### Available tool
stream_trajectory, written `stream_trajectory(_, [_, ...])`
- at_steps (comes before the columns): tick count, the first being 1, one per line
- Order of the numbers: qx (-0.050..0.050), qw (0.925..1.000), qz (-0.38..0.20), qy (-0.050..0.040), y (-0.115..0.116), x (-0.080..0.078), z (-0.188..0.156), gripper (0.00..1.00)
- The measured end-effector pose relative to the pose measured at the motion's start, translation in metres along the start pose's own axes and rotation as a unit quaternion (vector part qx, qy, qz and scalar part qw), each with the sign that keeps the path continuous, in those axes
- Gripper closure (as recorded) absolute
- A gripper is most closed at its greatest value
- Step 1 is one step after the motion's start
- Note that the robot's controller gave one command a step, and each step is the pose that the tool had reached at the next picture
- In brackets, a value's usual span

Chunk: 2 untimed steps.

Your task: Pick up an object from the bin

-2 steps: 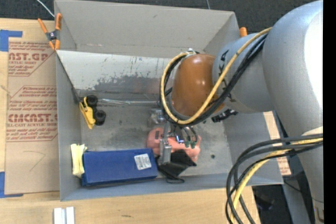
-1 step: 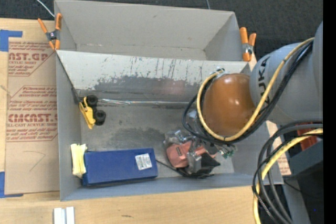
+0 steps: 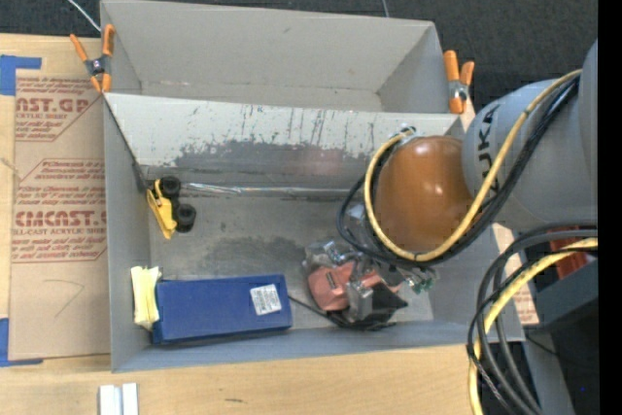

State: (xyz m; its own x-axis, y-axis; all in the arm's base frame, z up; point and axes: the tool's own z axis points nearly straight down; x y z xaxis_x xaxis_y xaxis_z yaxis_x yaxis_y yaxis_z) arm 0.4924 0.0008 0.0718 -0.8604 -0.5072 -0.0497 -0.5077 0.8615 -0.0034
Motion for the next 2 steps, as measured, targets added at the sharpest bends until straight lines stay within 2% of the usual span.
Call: stream_trajectory(2, [-0.001,1.0000,0.000,0.0039,0.0009,0.0014,-0.0153,1.00])
